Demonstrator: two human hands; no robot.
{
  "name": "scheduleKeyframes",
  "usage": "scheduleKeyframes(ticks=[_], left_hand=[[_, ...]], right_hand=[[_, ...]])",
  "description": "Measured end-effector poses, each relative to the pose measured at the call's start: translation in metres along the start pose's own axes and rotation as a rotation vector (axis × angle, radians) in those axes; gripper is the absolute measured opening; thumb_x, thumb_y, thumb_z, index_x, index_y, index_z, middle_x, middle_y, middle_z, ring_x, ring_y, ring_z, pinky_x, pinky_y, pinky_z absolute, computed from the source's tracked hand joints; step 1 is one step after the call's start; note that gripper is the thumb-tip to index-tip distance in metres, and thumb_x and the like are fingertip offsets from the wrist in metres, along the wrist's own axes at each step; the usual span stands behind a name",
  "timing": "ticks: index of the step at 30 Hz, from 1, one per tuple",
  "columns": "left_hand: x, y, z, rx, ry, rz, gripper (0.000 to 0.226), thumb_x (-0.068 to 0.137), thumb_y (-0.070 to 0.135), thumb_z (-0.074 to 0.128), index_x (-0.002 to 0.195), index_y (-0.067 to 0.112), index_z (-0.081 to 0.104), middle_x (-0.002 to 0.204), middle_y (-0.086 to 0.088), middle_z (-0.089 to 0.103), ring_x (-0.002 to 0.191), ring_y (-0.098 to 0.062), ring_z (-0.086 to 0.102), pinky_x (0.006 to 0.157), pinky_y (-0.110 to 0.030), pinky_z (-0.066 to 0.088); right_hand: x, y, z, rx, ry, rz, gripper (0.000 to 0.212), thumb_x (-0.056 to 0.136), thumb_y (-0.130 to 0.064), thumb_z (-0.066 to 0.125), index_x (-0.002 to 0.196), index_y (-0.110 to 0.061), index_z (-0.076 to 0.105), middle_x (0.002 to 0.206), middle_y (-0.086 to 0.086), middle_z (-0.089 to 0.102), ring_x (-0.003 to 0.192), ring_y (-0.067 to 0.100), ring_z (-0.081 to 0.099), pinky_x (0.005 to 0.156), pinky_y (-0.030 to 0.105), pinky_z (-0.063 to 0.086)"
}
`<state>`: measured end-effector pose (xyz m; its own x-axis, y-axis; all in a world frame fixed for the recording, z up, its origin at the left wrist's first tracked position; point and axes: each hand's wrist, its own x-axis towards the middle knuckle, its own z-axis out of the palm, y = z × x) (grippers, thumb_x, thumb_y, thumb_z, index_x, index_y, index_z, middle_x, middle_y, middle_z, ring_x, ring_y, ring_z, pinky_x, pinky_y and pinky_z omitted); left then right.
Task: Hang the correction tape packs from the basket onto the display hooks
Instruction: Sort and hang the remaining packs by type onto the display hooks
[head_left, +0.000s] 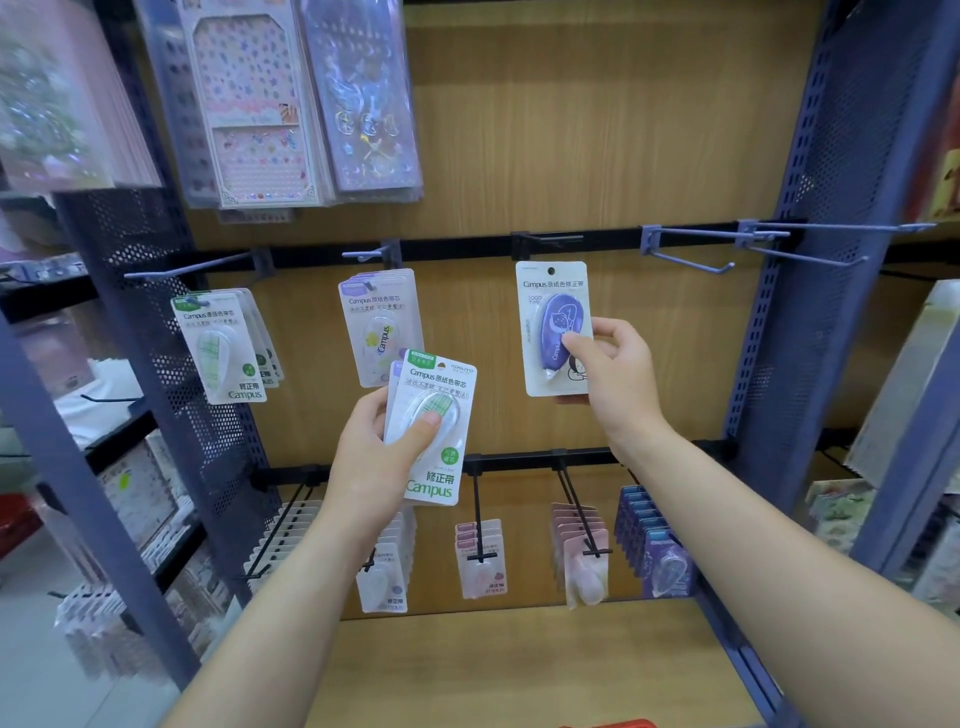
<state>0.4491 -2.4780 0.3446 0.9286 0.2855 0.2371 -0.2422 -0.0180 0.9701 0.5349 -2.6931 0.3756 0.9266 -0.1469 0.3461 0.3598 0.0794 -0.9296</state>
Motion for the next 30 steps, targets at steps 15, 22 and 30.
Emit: scheduleKeyframes(ticks=[15, 22, 30], left_hand=[[0.001, 0.005, 0.014, -0.019, -0.033, -0.007, 0.030, 0.093, 0.020, 0.074, 0.116, 0.033, 0.060, 0.115, 0.007, 0.076, 0.093, -0.018, 0.077, 0.069, -0.035, 0.064], [-0.006, -0.002, 0.020, -0.065, -0.043, -0.021, 0.052, 0.084, 0.015, 0.083, 0.130, 0.018, 0.059, 0.116, 0.002, 0.076, 0.096, -0.021, 0.077, 0.074, -0.041, 0.064], [-0.028, -0.025, 0.035, -0.044, -0.076, -0.061, 0.058, 0.081, 0.010, 0.084, 0.132, 0.014, 0.057, 0.116, -0.001, 0.076, 0.099, -0.024, 0.076, 0.073, -0.040, 0.065]], right_hand=[[0.017, 0.014, 0.007, -0.198, -0.044, 0.283, 0.060, 0.096, -0.040, 0.069, 0.145, -0.017, 0.042, 0.134, -0.001, 0.056, 0.111, 0.019, 0.062, 0.091, 0.045, 0.061], [-0.051, 0.022, 0.004, -0.131, -0.190, 0.232, 0.021, 0.102, -0.032, 0.060, 0.118, -0.019, 0.065, 0.111, 0.001, 0.073, 0.100, 0.021, 0.071, 0.081, 0.038, 0.062], [-0.090, 0.033, -0.003, 0.002, -0.320, 0.295, 0.023, 0.098, -0.018, 0.069, 0.118, -0.008, 0.060, 0.097, 0.003, 0.080, 0.088, 0.021, 0.078, 0.070, 0.036, 0.063]])
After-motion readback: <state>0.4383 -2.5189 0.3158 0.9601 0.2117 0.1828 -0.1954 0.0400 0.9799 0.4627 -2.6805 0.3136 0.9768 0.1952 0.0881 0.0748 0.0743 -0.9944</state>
